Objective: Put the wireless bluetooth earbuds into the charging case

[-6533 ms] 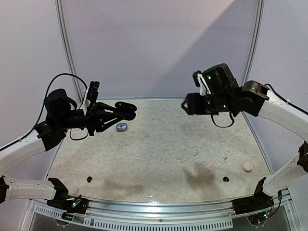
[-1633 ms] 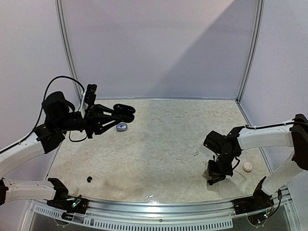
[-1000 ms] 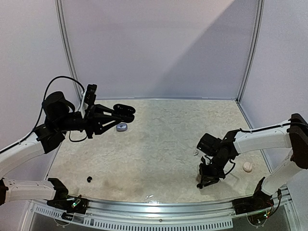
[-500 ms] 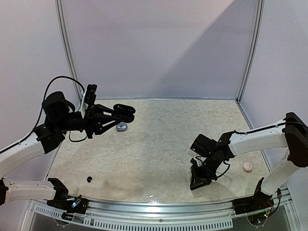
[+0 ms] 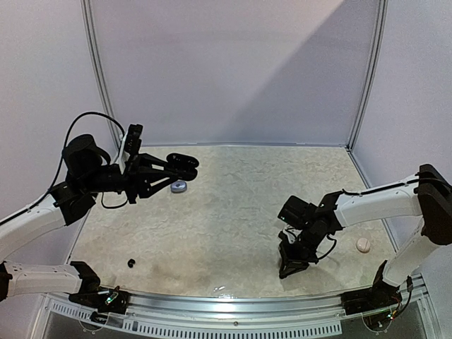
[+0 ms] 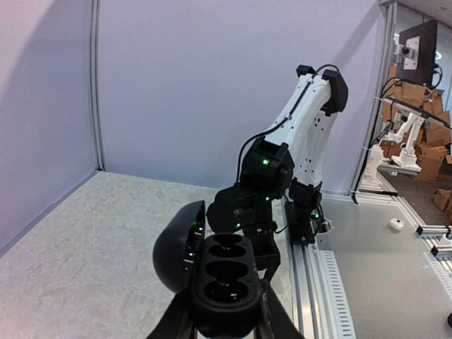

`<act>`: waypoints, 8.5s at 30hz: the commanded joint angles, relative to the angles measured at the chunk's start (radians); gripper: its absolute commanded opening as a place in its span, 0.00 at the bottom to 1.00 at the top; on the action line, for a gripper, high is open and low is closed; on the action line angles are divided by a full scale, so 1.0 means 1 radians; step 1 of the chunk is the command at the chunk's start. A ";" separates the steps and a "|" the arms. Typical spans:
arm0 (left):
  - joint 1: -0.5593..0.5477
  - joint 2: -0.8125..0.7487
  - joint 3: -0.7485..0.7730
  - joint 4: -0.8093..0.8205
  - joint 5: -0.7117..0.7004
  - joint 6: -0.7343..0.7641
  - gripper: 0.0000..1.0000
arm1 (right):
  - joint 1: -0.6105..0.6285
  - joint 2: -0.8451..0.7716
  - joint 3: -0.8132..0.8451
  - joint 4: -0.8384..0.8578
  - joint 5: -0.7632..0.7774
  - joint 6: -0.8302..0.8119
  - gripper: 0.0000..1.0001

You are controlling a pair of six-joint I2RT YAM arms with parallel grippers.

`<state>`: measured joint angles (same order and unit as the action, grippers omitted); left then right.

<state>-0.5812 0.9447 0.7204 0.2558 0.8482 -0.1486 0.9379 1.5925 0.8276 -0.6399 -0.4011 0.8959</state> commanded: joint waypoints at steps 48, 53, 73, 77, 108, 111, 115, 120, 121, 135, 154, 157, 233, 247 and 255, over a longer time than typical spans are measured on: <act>0.001 0.053 0.010 0.381 0.206 0.130 0.00 | 0.288 -0.014 0.895 0.382 0.083 -1.121 0.00; -0.003 0.061 0.021 0.336 0.202 0.140 0.00 | 0.307 0.043 0.992 0.336 0.088 -1.161 0.00; -0.005 0.053 0.029 0.303 0.202 0.228 0.00 | 0.309 0.149 1.076 0.246 0.084 -1.254 0.00; -0.005 0.056 0.030 0.294 0.210 0.227 0.00 | 0.309 0.147 1.073 0.246 0.107 -1.264 0.00; -0.004 0.042 0.014 0.314 0.197 0.171 0.00 | 0.309 0.173 1.069 0.166 0.305 -1.321 0.00; -0.005 0.040 0.010 0.316 0.187 0.166 0.00 | 0.308 0.162 1.065 0.158 0.326 -1.321 0.00; -0.005 0.040 0.008 0.316 0.170 0.170 0.00 | 0.309 0.163 1.069 0.162 0.331 -1.317 0.00; -0.004 0.037 0.006 0.324 0.156 0.160 0.00 | 0.308 0.180 1.071 0.141 0.346 -1.312 0.02; -0.005 0.036 0.005 0.324 0.155 0.158 0.00 | 0.309 0.182 1.071 0.138 0.352 -1.309 0.03; -0.005 0.038 0.004 0.324 0.156 0.152 0.00 | 0.308 0.187 1.076 0.144 0.357 -1.292 0.21; -0.005 0.037 0.005 0.307 0.158 0.125 0.00 | 0.309 0.170 1.100 0.218 0.370 -1.248 0.38; -0.005 0.037 0.004 0.293 0.143 0.094 0.00 | 0.309 0.167 1.101 0.238 0.366 -1.243 0.39; 0.000 0.028 -0.006 0.167 0.085 0.191 0.00 | 0.321 0.145 1.043 0.222 0.372 -1.270 0.08; -0.002 0.021 -0.006 0.151 0.077 0.174 0.00 | 0.322 0.119 1.035 0.241 0.355 -1.248 0.15; -0.002 0.022 -0.004 0.156 0.078 0.177 0.00 | 0.321 0.127 1.031 0.190 0.372 -1.235 0.18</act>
<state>-0.5797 0.9749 0.7090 0.4225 0.9298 0.0257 1.2545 1.7405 1.8694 -0.4110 -0.0364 -0.3542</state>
